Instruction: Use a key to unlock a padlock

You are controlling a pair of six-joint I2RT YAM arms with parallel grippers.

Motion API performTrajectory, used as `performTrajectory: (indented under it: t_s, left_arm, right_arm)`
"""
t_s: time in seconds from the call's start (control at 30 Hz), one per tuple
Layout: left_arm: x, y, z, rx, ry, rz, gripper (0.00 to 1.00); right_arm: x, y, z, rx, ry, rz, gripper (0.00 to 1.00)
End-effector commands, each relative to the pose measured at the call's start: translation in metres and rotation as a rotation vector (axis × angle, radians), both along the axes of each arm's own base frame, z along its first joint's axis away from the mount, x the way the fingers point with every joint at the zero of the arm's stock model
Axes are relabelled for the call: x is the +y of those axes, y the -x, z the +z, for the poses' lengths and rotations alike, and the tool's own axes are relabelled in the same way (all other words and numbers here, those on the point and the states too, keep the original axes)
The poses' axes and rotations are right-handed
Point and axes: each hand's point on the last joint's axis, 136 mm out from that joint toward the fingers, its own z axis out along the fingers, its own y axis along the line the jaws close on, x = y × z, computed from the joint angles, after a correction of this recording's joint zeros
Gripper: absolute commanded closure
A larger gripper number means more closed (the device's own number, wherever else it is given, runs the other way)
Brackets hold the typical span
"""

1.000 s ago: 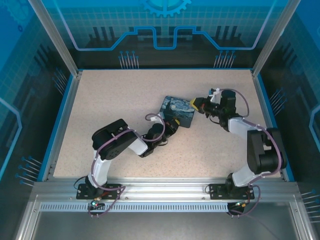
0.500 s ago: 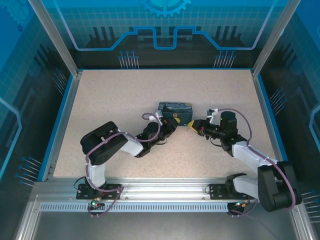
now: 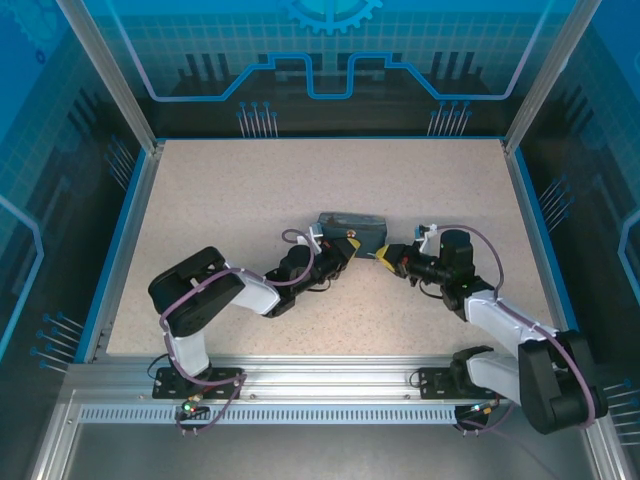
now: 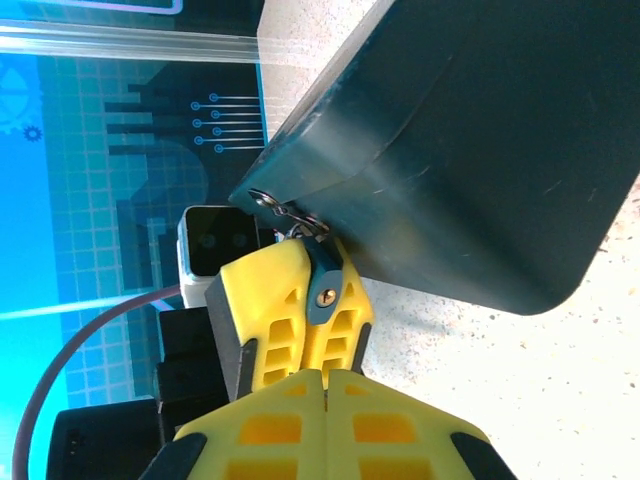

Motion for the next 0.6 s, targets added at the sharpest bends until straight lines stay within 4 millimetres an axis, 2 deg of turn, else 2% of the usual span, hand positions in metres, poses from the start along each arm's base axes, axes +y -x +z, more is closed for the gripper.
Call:
performTrajectory:
  t_s: [0.0, 0.13, 0.43, 0.57]
  left_arm:
    - [-0.002, -0.003, 0.044, -0.054, 0.149, 0.004, 1.00]
    - [-0.002, -0.003, 0.049, -0.042, 0.173, 0.017, 1.00]
    - [0.001, -0.003, 0.055, -0.017, 0.215, 0.060, 1.00]
    - [-0.002, -0.003, 0.057, -0.011, 0.238, 0.058, 1.00]
  right_arm:
    - [0.003, 0.002, 0.006, 0.003, -0.016, -0.031, 1.00]
    - [0.007, 0.004, 0.009, -0.004, -0.007, -0.043, 1.00]
    - [0.003, 0.008, -0.008, 0.043, 0.031, -0.106, 1.00]
    - [0.003, 0.007, -0.009, 0.043, 0.037, -0.121, 1.00]
